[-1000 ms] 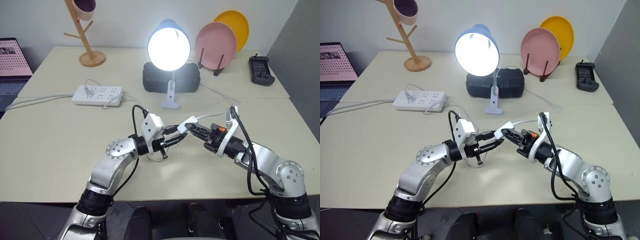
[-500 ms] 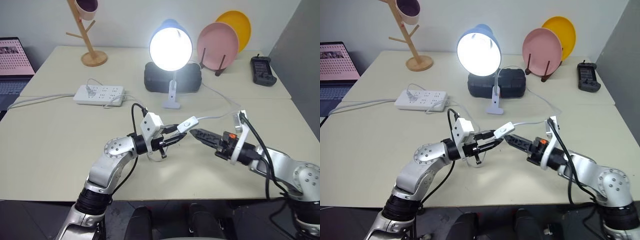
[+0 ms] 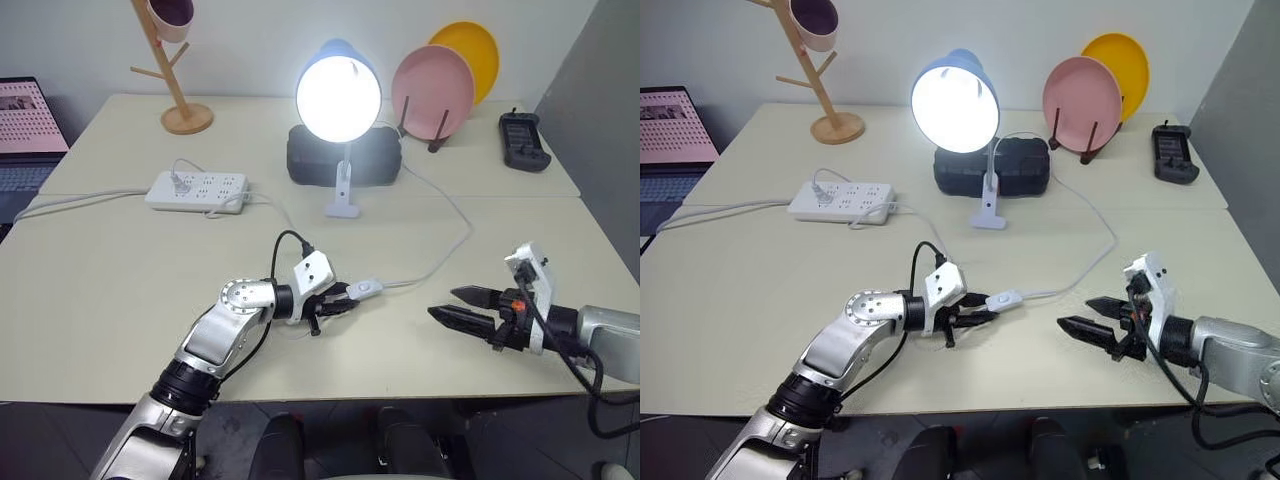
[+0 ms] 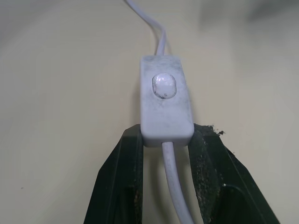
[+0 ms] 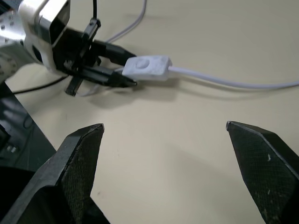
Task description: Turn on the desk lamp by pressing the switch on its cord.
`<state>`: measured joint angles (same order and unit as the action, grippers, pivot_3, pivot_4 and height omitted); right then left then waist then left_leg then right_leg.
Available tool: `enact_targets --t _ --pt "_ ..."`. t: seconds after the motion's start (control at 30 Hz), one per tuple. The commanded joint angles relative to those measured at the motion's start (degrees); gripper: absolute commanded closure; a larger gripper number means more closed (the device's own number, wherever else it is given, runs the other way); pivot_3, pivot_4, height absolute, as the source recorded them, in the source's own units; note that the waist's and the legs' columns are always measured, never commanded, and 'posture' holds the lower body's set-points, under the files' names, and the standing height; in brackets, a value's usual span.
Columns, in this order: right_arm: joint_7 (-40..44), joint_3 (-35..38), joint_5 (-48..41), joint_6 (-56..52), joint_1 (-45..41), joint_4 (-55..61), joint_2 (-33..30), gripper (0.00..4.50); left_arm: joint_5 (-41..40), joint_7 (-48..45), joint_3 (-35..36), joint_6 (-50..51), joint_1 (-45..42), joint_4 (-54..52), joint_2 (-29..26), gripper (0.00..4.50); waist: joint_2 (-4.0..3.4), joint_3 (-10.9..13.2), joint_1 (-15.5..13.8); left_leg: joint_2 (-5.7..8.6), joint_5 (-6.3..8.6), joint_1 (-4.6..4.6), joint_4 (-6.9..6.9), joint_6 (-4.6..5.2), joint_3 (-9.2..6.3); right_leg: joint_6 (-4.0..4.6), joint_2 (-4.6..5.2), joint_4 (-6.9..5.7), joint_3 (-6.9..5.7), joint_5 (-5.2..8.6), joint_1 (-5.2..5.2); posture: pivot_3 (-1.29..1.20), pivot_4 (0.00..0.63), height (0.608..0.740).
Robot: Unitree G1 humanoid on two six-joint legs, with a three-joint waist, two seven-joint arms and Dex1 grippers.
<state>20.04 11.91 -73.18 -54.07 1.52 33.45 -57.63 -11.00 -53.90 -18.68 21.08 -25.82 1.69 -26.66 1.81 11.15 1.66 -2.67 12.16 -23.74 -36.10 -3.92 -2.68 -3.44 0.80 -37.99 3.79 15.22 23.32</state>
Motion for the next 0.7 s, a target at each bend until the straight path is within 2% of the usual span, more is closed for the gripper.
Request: enact_targets --t 0.03,0.13,0.27,0.4,0.5,0.6,0.7 --pt "3.65 0.99 4.59 2.09 0.49 0.96 0.44 0.00 -3.91 -3.78 2.71 2.85 -1.49 -2.63 -1.05 2.36 0.00 0.00 0.09 0.00 0.00 0.00 -0.01 0.00 0.01 -0.01 0.00 0.00 0.01 0.00 0.00 0.00 0.150 0.740" --pt "6.24 0.72 8.27 2.91 0.44 0.32 0.22 0.00 -7.63 -6.72 6.34 6.54 0.25 -7.27 -5.34 1.80 0.00 0.00 0.28 0.00 0.00 0.01 -0.01 0.00 0.02 -0.01 0.00 -0.01 0.02 -0.01 0.00 0.00 0.150 0.740" --pt "9.68 0.74 10.66 3.03 -0.50 -1.06 0.36 0.00 -13.34 -9.11 11.97 11.85 3.47 -14.33 -11.67 0.82 -0.01 0.01 0.24 -0.07 0.00 0.05 0.06 0.00 -0.03 0.01 -0.07 -0.03 -0.01 0.00 0.03 0.00 0.150 0.740" --pt "19.04 -1.01 16.73 5.76 -2.44 -4.39 -2.94 0.00 -16.58 -10.19 21.33 14.14 7.52 -17.42 -19.79 0.01 -0.02 0.02 0.16 -0.05 0.00 0.02 0.01 0.00 -0.02 0.00 -0.03 0.00 -0.01 0.00 0.02 0.00 0.150 0.740" --pt "26.92 -4.61 27.06 12.79 -1.58 -8.29 -7.02 0.00 -12.58 -9.78 23.75 9.16 12.62 -14.49 -23.88 0.01 -0.03 0.02 0.18 -0.04 0.00 0.07 -0.01 0.00 0.04 0.01 0.01 -0.01 0.01 0.01 0.02 0.00 0.150 0.740" --pt "30.88 -5.16 31.08 15.93 -2.73 -13.47 -7.41 0.00 -12.58 -8.85 26.96 8.60 16.09 -13.15 -25.33 0.01 -0.03 0.02 0.13 -0.04 0.00 0.14 0.01 0.00 0.08 0.35 0.03 0.02 0.01 0.20 -0.02 0.00 0.150 0.740" --pt "33.40 -5.74 34.28 17.93 -4.64 -17.29 -7.27 0.00 -14.20 -7.63 29.74 9.91 17.89 -14.17 -25.67 0.01 0.00 0.03 0.13 -0.04 0.00 0.12 0.01 0.00 0.11 0.35 0.04 0.01 0.03 0.20 -0.02 0.00 0.150 0.740"
